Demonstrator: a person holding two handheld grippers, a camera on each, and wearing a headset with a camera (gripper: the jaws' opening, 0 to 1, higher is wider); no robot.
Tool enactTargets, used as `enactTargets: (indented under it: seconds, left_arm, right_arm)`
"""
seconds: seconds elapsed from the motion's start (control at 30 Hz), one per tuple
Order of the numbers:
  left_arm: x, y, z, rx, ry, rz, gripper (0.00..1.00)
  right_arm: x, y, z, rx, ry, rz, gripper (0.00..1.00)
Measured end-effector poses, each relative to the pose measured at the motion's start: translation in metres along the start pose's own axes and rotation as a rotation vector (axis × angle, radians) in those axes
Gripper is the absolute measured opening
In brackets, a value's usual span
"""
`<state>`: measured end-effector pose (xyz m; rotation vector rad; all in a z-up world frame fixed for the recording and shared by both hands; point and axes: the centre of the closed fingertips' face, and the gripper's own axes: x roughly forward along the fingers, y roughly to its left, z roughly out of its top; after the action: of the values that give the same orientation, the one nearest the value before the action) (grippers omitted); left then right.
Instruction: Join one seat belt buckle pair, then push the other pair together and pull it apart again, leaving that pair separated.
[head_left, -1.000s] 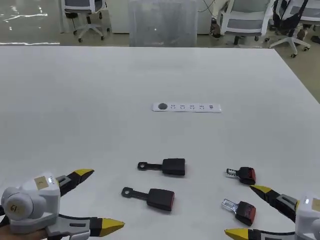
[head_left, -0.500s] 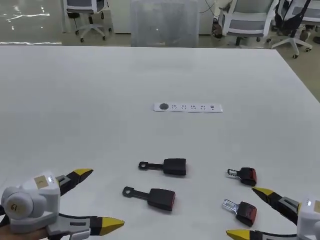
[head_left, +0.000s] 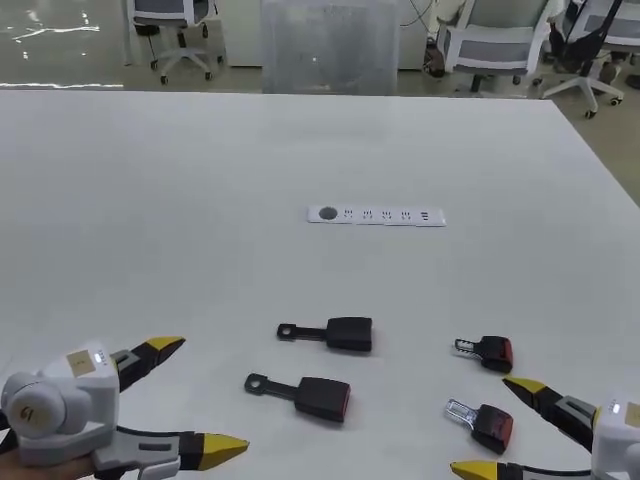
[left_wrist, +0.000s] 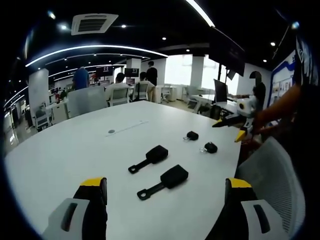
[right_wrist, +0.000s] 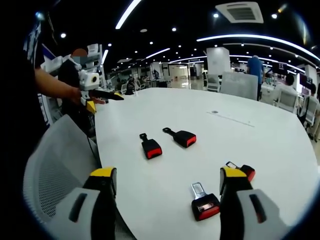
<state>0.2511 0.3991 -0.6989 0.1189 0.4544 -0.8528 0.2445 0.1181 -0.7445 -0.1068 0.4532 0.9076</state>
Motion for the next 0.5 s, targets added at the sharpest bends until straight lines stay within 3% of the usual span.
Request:
enactTargets:
  seconds: [0.5]
  left_arm:
    - [0.0021,0.0004,0.0006,0.004,0.008,-0.002,1.0]
  right_arm:
    - [0.0007,-0.0021,-0.0024,0.015,0.007,-0.001,0.87]
